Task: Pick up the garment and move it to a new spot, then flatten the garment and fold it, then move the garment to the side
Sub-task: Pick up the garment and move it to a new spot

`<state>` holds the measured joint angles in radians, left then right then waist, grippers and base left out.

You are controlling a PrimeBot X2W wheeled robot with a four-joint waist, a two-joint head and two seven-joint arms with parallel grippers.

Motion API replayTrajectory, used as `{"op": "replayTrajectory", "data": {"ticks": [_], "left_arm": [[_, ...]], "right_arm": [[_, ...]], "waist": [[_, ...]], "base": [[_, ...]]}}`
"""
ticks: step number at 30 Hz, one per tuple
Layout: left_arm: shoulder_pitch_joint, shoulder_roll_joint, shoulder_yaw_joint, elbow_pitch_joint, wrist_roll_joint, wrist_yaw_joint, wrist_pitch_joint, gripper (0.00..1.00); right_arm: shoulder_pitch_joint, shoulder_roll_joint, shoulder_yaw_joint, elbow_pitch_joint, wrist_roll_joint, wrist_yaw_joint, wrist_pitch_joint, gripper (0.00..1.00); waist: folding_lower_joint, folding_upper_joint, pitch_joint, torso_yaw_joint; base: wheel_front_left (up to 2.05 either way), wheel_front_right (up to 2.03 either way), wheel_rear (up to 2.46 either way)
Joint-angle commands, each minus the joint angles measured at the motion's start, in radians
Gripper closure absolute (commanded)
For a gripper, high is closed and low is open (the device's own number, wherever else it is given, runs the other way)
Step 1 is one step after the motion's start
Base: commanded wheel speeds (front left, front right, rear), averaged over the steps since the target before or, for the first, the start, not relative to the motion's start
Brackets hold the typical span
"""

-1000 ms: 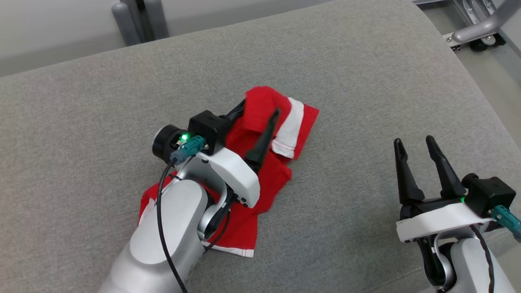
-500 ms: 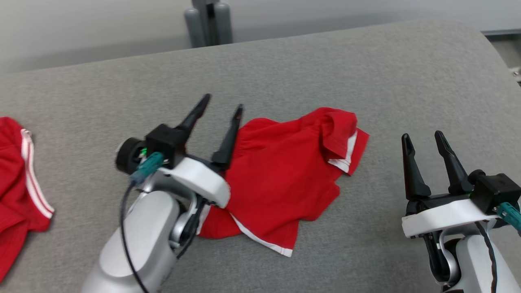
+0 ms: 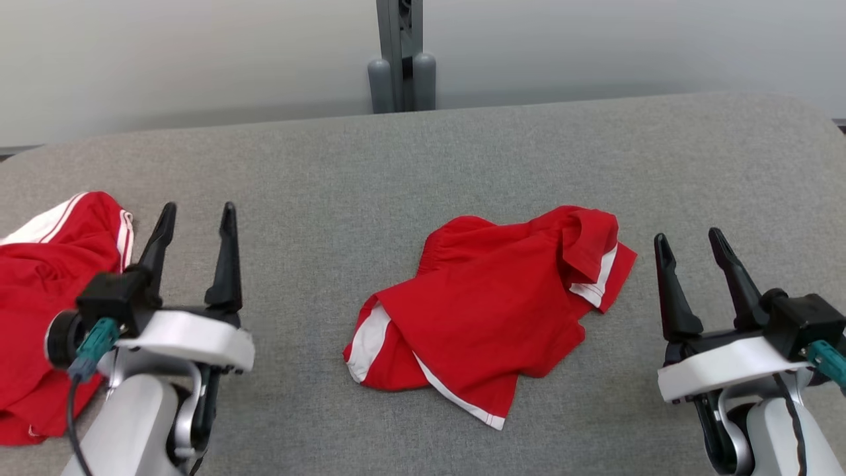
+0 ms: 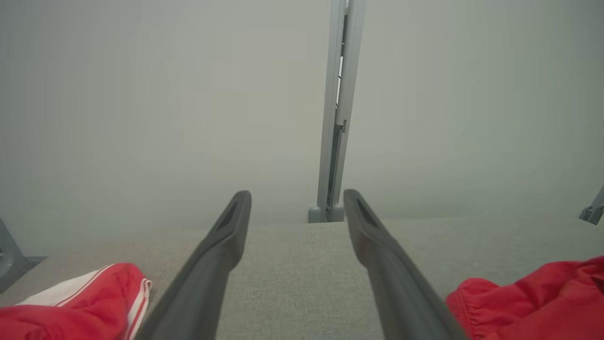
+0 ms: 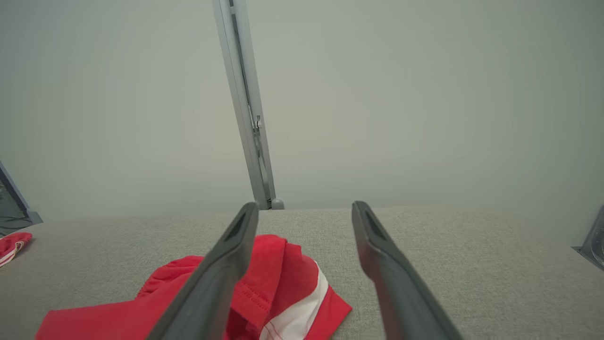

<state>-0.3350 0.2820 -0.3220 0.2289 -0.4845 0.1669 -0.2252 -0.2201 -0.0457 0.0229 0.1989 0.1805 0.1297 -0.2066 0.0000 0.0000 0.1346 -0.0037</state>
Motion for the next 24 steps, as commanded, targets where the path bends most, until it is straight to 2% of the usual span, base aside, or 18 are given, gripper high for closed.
{"op": "replayTrajectory", "data": {"ticks": [1, 13, 24], "left_arm": [[0.032, 0.014, 0.012, -0.022, -0.001, 0.014, -0.004, 0.00], [0.251, 0.073, 0.023, -0.233, 0.017, 0.108, 0.043, 0.00], [0.306, 0.089, 0.021, -0.302, 0.017, 0.144, 0.085, 0.00]], "right_arm": [[0.020, -0.008, -0.003, -0.010, -0.008, 0.002, 0.005, 0.00], [0.135, -0.008, -0.029, -0.080, -0.013, 0.002, 0.053, 0.00], [0.181, -0.008, -0.025, -0.113, 0.002, 0.002, 0.077, 0.00]], "waist": [[0.0000, 0.0000, -0.019, 0.003], [0.0000, 0.0000, -0.079, 0.002], [0.0000, 0.0000, -0.097, -0.001]], "base": [[0.00, 0.00, 0.00], [0.00, 0.00, 0.00], [0.00, 0.00, 0.00]]}}
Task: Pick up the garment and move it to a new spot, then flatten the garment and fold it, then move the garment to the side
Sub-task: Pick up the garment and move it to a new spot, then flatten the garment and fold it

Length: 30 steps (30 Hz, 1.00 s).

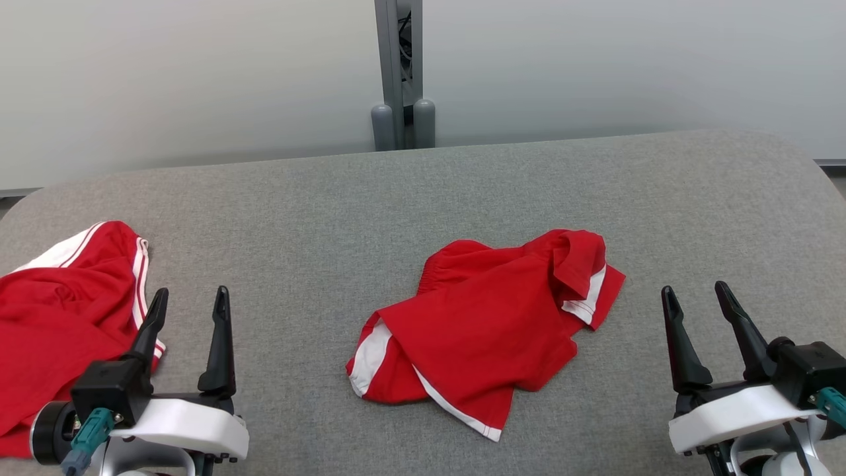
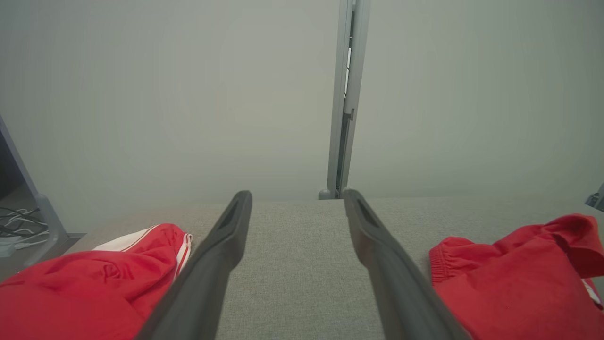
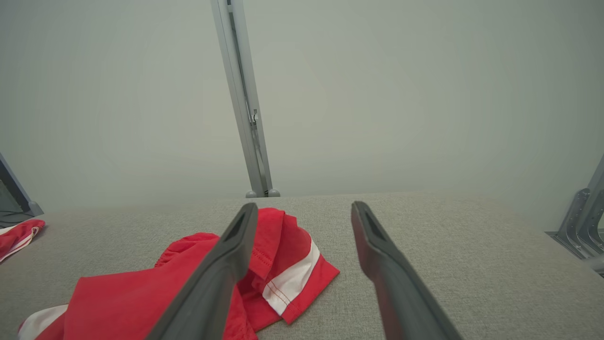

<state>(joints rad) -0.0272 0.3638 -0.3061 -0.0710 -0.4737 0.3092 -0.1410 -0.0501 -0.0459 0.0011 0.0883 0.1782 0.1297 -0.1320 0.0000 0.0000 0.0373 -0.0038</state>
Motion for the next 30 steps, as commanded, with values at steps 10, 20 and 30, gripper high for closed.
{"op": "replayTrajectory", "data": {"ticks": [10, 20, 30], "left_arm": [[0.000, 0.011, 0.005, 0.006, -0.008, 0.003, 0.003, 0.00], [0.000, 0.013, 0.000, 0.012, -0.013, 0.006, 0.005, 0.00], [-0.013, 0.016, 0.002, 0.004, -0.019, 0.009, 0.004, 0.00]], "right_arm": [[0.009, -0.007, -0.001, -0.005, 0.006, 0.002, 0.004, 0.00], [0.006, -0.007, 0.011, 0.006, 0.010, 0.002, -0.001, 0.00], [-0.030, -0.006, 0.076, -0.002, -0.023, 0.002, 0.024, 0.00]], "waist": [[0.0000, 0.0000, 0.001, -0.005], [0.0000, 0.0000, 0.001, -0.006], [0.0000, 0.0000, 0.019, 0.004]], "base": [[0.00, 0.00, 0.00], [0.00, 0.00, 0.00], [0.00, 0.00, 0.00]]}}
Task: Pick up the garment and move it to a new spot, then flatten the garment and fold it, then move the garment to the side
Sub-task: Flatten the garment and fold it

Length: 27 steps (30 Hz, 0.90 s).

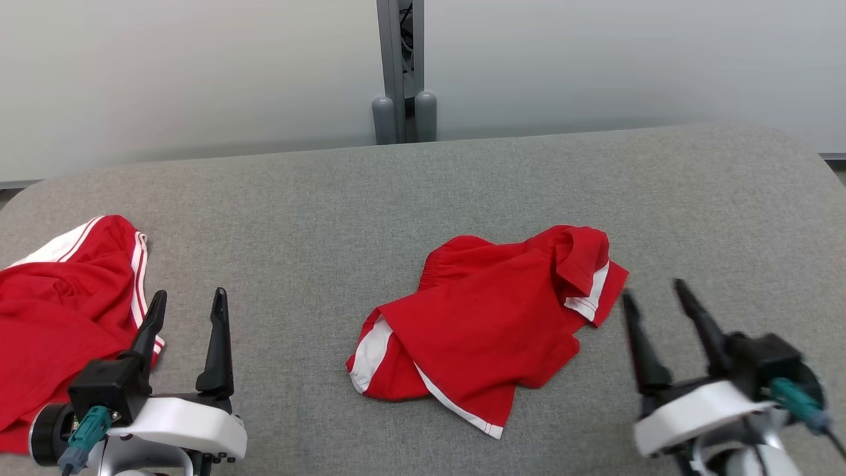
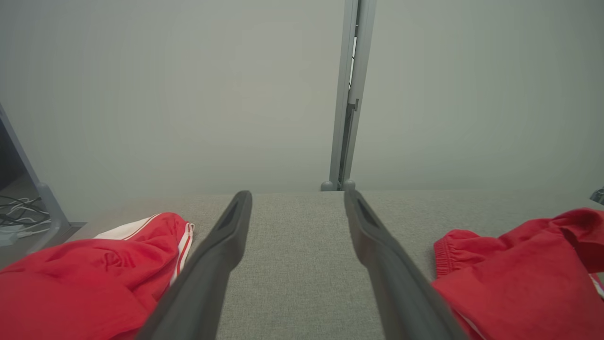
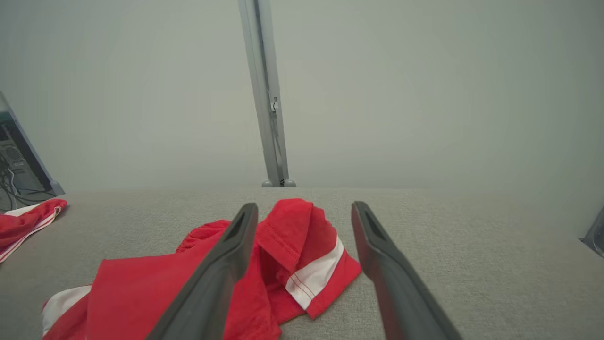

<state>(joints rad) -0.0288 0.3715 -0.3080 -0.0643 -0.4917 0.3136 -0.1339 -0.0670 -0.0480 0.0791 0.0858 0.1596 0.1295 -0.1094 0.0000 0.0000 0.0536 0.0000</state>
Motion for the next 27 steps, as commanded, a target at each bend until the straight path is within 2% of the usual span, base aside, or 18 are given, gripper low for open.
{"op": "replayTrajectory", "data": {"ticks": [1, 5, 10, 17, 22, 23, 24, 27], "left_arm": [[-0.015, 0.010, 0.005, -0.005, -0.001, 0.004, -0.004, 0.00], [-0.034, 0.009, -0.004, -0.008, 0.005, -0.004, -0.003, 0.00], [-0.064, -0.003, -0.012, -0.002, 0.004, -0.012, -0.013, 0.00], [-0.103, -0.018, -0.015, 0.014, 0.003, -0.022, -0.036, 0.00], [-0.128, -0.027, -0.020, 0.034, -0.002, -0.031, -0.052, 0.00], [-0.132, -0.027, -0.020, 0.036, -0.002, -0.032, -0.054, 0.00], [-0.133, -0.028, -0.019, 0.039, -0.003, -0.032, -0.056, 0.00], [-0.133, -0.030, -0.018, 0.048, -0.005, -0.030, -0.061, 0.00]], "right_arm": [[-0.021, -0.003, 0.034, 0.002, -0.015, 0.002, 0.012, 0.00], [-0.052, -0.013, 0.199, 0.044, -0.046, 0.002, 0.069, 0.00], [-0.075, -0.039, 0.333, 0.113, -0.034, 0.001, 0.095, 0.00], [-0.076, -0.093, 0.459, 0.188, -0.020, 0.001, 0.122, 0.00], [-0.087, -0.136, 0.482, 0.245, -0.024, 0.001, 0.159, 0.00], [-0.091, -0.141, 0.483, 0.248, -0.022, 0.001, 0.160, 0.82], [-0.096, -0.143, 0.481, 0.251, -0.012, 0.001, 0.167, 1.00], [-0.116, -0.154, 0.472, 0.216, 0.010, 0.001, 0.177, 1.00]], "waist": [[0.0000, 0.0000, 0.009, 0.002], [0.0000, 0.0000, 0.034, 0.024], [0.0000, 0.0000, 0.083, 0.069], [0.0000, 0.0000, 0.151, 0.105], [0.0000, 0.0000, 0.176, 0.108], [0.0000, 0.0000, 0.178, 0.106], [0.0000, 0.0000, 0.179, 0.102], [0.0000, 0.0000, 0.180, 0.085]], "base": [[0.00, 0.00, 0.00], [0.00, 0.00, 0.00], [0.00, 0.00, 0.00], [0.00, 0.00, 0.00], [0.00, 0.00, 0.00], [0.00, 0.00, 0.00], [0.00, 0.00, 0.00], [0.00, 0.00, 0.00]]}}
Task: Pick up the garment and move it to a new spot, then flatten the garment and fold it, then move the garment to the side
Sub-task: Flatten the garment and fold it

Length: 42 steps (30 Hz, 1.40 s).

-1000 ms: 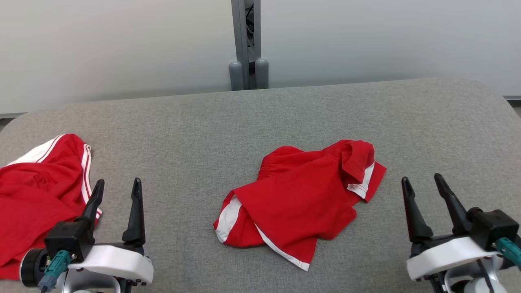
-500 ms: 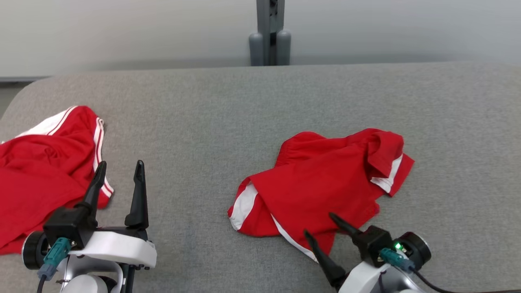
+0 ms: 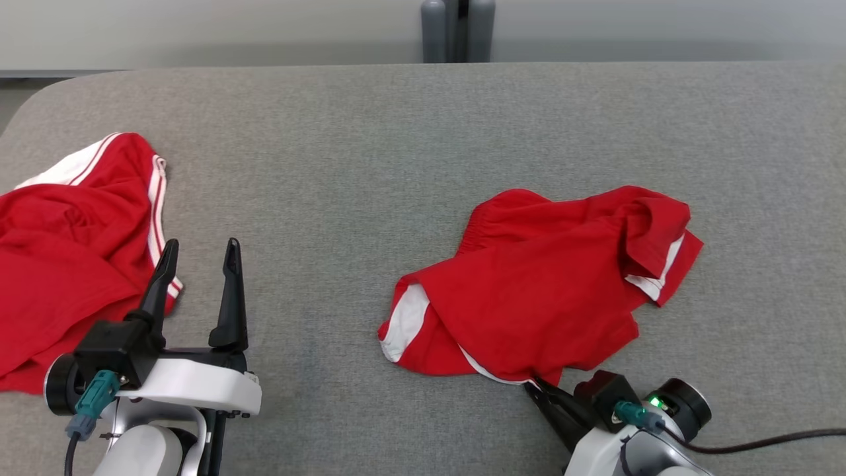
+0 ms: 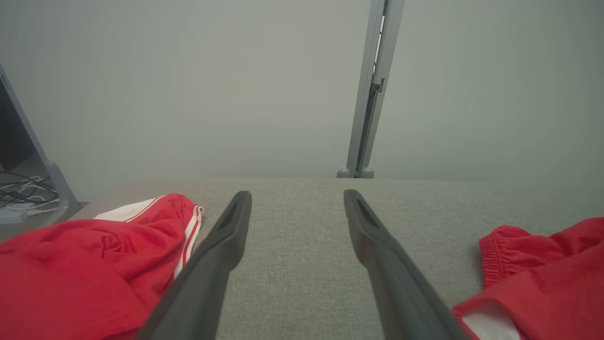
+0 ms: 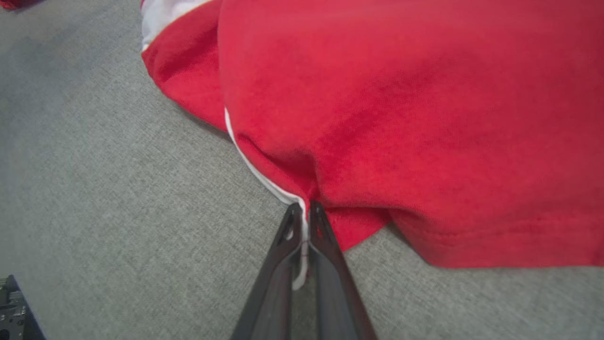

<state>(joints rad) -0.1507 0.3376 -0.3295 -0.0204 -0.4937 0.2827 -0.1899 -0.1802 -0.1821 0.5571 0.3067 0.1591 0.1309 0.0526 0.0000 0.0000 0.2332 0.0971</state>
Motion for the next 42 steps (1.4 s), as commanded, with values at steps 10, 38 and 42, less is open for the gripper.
{"op": "replayTrajectory", "data": {"ticks": [10, 38, 42], "left_arm": [[-0.002, 0.020, 0.017, 0.001, -0.007, 0.009, -0.010, 0.00], [-0.163, -0.040, -0.082, 0.059, 0.010, -0.071, -0.021, 0.00], [-0.164, -0.041, -0.086, 0.076, 0.012, -0.070, -0.026, 0.00]], "right_arm": [[0.008, -0.101, -0.057, -0.327, 0.287, 0.000, 0.210, 1.00], [-0.347, -0.157, -0.399, -0.201, 0.656, 0.000, 0.566, 0.00], [-0.317, -0.186, -0.376, -0.177, 0.671, 0.000, 0.496, 0.00]], "waist": [[0.0000, 0.0000, -0.005, -0.088], [0.0000, 0.0000, 0.124, 0.001], [0.0000, 0.0000, 0.106, -0.009]], "base": [[0.00, 0.00, 0.00], [0.00, 0.00, 0.00], [0.00, 0.00, 0.00]]}}
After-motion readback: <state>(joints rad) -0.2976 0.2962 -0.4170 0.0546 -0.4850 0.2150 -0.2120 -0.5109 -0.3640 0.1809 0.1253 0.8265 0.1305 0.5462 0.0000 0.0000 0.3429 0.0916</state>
